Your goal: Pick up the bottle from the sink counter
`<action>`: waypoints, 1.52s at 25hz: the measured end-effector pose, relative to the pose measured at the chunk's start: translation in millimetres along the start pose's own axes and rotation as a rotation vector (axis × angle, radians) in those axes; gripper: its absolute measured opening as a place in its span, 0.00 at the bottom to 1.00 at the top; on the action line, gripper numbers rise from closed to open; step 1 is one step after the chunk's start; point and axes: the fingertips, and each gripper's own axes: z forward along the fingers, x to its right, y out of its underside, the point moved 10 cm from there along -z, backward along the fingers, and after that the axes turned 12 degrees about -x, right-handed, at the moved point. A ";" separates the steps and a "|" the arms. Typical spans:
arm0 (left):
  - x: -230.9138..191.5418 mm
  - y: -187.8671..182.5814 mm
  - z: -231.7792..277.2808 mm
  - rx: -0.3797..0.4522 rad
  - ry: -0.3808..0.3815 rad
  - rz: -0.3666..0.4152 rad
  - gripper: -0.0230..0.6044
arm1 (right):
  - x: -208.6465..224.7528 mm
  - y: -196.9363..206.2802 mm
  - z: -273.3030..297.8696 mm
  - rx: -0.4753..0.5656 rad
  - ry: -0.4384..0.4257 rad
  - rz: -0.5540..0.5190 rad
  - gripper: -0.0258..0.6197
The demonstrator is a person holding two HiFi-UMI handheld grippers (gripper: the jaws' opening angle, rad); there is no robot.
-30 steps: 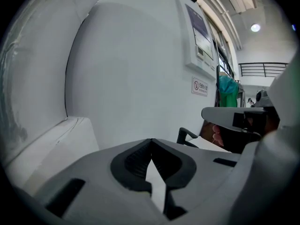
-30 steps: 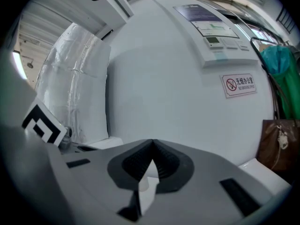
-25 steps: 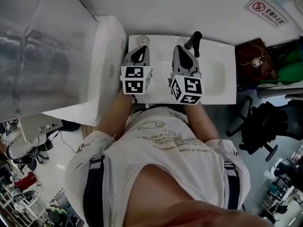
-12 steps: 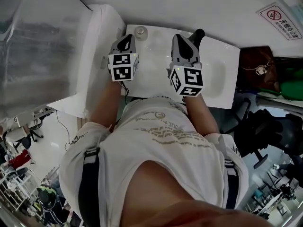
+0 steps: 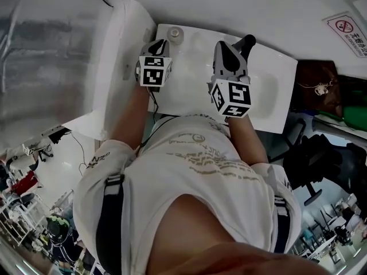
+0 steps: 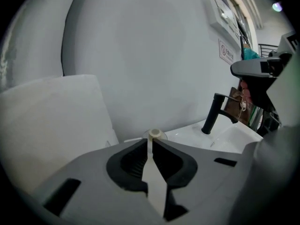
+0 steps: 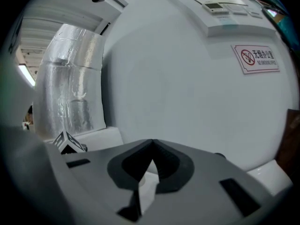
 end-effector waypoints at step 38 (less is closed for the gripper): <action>12.8 5.2 104.4 -0.056 -0.003 0.003 0.56 | 42.5 24.1 -46.4 -0.062 0.174 0.022 0.08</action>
